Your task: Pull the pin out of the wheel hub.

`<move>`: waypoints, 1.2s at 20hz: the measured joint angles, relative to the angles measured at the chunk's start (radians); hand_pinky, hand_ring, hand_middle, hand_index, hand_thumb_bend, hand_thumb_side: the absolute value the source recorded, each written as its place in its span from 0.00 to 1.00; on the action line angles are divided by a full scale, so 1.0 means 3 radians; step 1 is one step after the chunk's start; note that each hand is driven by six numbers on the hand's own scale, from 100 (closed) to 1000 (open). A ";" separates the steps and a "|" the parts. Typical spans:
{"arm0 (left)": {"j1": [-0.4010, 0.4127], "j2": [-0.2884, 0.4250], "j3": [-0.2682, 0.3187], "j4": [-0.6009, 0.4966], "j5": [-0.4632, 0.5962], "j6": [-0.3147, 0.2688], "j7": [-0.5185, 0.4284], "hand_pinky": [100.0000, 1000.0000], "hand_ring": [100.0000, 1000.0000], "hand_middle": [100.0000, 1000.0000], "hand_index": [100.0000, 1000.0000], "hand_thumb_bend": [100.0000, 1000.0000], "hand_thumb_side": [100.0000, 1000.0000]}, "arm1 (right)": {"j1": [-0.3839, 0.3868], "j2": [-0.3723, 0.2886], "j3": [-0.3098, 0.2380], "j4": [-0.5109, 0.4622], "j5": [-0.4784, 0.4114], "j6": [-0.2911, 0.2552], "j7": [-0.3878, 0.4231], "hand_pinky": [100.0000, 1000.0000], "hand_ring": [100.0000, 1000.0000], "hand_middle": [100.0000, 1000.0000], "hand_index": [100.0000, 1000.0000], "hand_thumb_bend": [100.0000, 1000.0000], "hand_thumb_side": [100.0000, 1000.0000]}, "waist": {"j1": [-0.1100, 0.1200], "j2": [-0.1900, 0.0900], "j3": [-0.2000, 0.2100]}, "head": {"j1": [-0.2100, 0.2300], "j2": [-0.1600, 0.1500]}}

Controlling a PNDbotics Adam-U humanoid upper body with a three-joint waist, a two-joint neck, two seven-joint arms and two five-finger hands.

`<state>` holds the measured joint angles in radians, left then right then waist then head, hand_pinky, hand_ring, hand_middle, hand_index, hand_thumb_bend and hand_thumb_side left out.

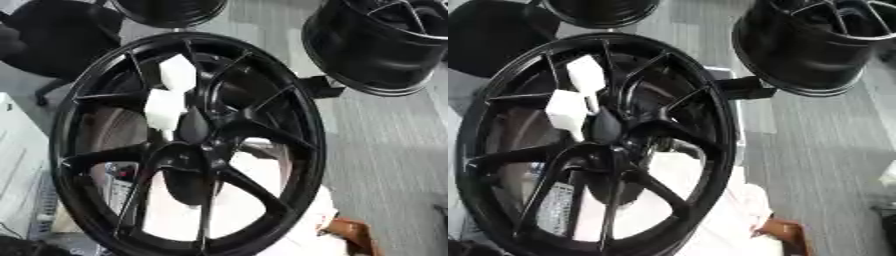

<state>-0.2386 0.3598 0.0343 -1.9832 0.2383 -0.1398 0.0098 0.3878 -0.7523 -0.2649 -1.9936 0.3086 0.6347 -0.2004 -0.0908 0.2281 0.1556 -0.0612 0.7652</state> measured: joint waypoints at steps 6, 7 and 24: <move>0.0002 0.0000 0.0000 0.0000 0.0000 0.0010 -0.0015 0.68 0.65 0.54 0.66 0.00 0.54 | 0.0002 0.0021 -0.0002 0.0000 -0.0060 0.0067 -0.0186 0.91 0.96 0.80 0.80 0.34 0.00 | -0.0001 -0.0001 -0.0001 | 0.0013 0.0000; 0.0002 0.0000 0.0000 0.0000 0.0000 0.0011 -0.0015 0.68 0.65 0.54 0.66 0.00 0.54 | 0.0002 0.0027 -0.0002 0.0000 -0.0081 0.0065 -0.0209 0.90 0.95 0.78 0.80 0.28 0.00 | -0.0002 -0.0002 -0.0001 | 0.0015 0.0000; 0.0004 -0.0001 -0.0019 0.0000 0.0025 0.0014 -0.0043 0.68 0.65 0.55 0.66 0.00 0.54 | -0.0464 0.0405 0.0234 0.0001 -0.1190 -0.1937 -0.1587 0.87 0.83 0.62 0.72 0.00 0.46 | 0.0020 -0.0032 0.0018 | 0.0065 0.0000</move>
<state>-0.2375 0.3596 0.0287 -1.9832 0.2457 -0.1356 -0.0031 0.2486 -0.6308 -0.1948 -1.9934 -0.0483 0.0535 -0.6764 -0.0848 0.2185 0.1609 -0.0416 0.7651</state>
